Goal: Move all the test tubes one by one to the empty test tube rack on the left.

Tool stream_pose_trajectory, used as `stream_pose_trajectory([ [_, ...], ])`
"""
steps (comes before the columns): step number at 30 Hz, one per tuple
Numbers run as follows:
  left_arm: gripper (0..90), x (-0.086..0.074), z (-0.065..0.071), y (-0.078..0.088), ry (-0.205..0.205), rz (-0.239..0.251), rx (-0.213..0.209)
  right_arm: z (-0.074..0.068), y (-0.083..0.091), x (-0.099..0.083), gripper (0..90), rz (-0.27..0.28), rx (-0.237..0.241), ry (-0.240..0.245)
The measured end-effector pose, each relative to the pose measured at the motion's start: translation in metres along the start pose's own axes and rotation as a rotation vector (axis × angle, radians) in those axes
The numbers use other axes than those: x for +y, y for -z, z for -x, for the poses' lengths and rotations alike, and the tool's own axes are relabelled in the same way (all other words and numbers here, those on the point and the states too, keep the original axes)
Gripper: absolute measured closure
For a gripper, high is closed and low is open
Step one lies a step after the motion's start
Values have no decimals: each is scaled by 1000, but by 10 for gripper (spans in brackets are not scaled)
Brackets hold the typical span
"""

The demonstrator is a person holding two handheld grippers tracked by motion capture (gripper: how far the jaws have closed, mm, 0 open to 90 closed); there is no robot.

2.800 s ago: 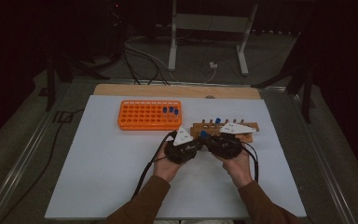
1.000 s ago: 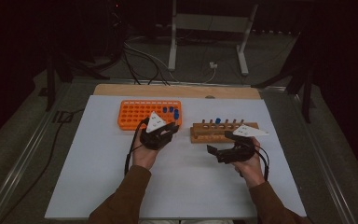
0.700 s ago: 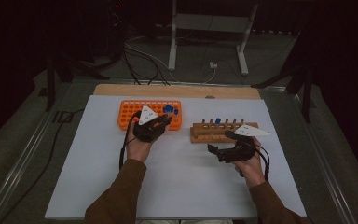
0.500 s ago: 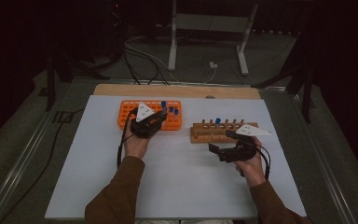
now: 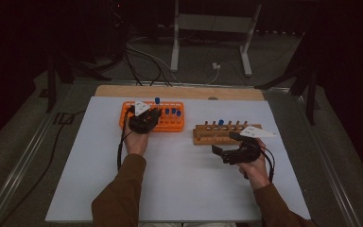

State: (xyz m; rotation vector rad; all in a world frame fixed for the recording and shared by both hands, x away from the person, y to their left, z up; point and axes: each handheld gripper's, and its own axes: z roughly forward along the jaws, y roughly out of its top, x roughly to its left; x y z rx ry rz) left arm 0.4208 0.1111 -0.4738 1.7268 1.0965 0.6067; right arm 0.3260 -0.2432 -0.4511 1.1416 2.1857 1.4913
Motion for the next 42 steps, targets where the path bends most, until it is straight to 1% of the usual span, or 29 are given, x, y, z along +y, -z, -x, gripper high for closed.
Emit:
stream_pose_trajectory([
  [2,782,-1,-1,-2,15,5,-3,0,0,0,0,-2,0,0],
  [4,782,-2,0,-4,18,1,-9,0,-1,-1,0,-5,0,2],
  [7,781,-6,1,-8,-2,-36,-8,-1,-1,-1,0,-7,5,6],
  [8,781,-8,2,-10,-15,-57,-9,-1,-1,-1,0,-7,5,7],
  [12,782,-11,5,-15,-30,-104,-5,-1,-1,-1,0,-6,5,4],
  [16,783,-13,6,-18,-43,-131,5,-1,-2,-2,0,-9,8,6],
  [23,785,-13,7,-18,-57,-148,9,-3,-4,-2,0,-13,13,8],
  [26,785,-15,8,-20,-71,-171,14,-3,-4,-2,0,-16,13,7],
  [27,785,-16,9,-20,-73,-170,12,-3,-5,-3,0,-16,13,10],
  [39,781,-15,9,-18,-67,-181,15,-3,-5,-3,0,-18,11,7],
  [42,762,-16,7,-18,-46,-179,-5,-3,-5,-3,0,-17,12,7],
])
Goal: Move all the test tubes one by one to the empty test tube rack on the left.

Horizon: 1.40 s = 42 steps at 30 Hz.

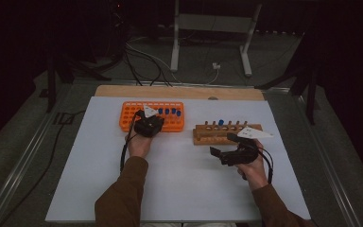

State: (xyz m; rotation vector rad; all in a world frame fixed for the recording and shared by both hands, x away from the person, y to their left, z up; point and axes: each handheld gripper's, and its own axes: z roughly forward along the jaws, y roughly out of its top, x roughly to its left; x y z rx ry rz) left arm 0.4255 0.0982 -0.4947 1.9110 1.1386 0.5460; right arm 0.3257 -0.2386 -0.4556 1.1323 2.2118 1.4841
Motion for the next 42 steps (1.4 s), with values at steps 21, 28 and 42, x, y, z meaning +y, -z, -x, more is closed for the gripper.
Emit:
stream_pose_trajectory([
  [21,328,-5,-9,21,97,10,-86,2,2,0,0,6,-4,-12],
  [28,94,-10,-8,41,123,37,-91,1,0,-1,0,5,0,-13],
  [42,6,-36,2,81,107,75,-116,0,-1,-1,0,7,1,-16],
])
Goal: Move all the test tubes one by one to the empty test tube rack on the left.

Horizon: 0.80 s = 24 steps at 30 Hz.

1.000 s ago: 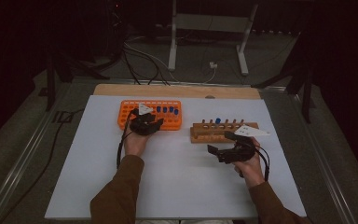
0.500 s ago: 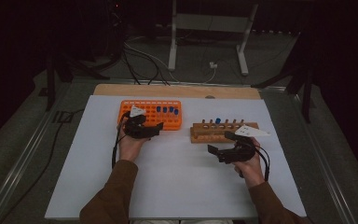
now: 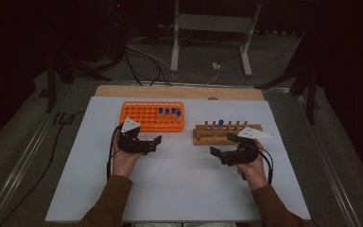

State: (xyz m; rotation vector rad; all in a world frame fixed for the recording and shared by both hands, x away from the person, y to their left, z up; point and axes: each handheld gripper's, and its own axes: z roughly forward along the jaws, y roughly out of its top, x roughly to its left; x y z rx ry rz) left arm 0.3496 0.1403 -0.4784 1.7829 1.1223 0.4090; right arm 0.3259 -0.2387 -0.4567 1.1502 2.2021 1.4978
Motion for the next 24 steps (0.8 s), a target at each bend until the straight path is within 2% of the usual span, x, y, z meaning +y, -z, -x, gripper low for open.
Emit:
stream_pose_trajectory([
  [4,6,-9,5,6,-27,-20,15,0,0,0,0,2,-1,-2],
  [7,6,-15,6,11,-28,-5,19,1,0,0,0,2,-7,-2],
  [11,6,-15,6,14,-29,10,11,1,0,0,0,4,-19,4],
  [15,6,-15,8,18,-58,9,18,4,-3,1,1,2,-51,21],
  [24,6,-14,4,29,-23,38,22,21,-6,11,67,21,-107,9],
])
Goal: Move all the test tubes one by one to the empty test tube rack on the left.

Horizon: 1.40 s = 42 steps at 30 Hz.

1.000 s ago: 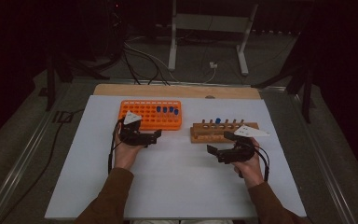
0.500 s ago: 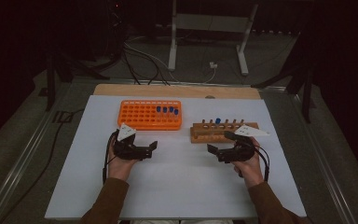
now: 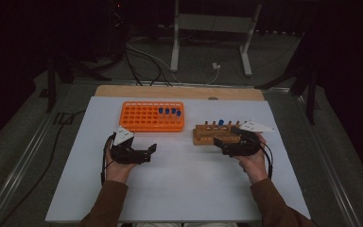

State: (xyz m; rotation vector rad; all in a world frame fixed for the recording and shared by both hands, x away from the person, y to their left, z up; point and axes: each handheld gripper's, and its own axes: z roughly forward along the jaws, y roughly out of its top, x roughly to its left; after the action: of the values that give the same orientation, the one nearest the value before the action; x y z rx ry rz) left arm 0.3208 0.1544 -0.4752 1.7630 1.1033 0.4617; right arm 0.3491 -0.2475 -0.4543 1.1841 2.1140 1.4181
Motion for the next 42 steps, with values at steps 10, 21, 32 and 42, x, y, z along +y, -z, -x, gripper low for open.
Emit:
stream_pose_trajectory([
  [10,6,0,-3,1,32,-2,6,11,-10,9,412,8,-75,33],
  [21,6,-2,-5,0,52,-11,10,14,-29,5,663,-32,-116,78],
  [32,6,-4,-8,-1,79,-10,2,7,-36,6,760,-31,-101,133],
  [42,6,-6,-6,-4,76,-25,-8,6,-38,6,765,-33,-114,127],
])
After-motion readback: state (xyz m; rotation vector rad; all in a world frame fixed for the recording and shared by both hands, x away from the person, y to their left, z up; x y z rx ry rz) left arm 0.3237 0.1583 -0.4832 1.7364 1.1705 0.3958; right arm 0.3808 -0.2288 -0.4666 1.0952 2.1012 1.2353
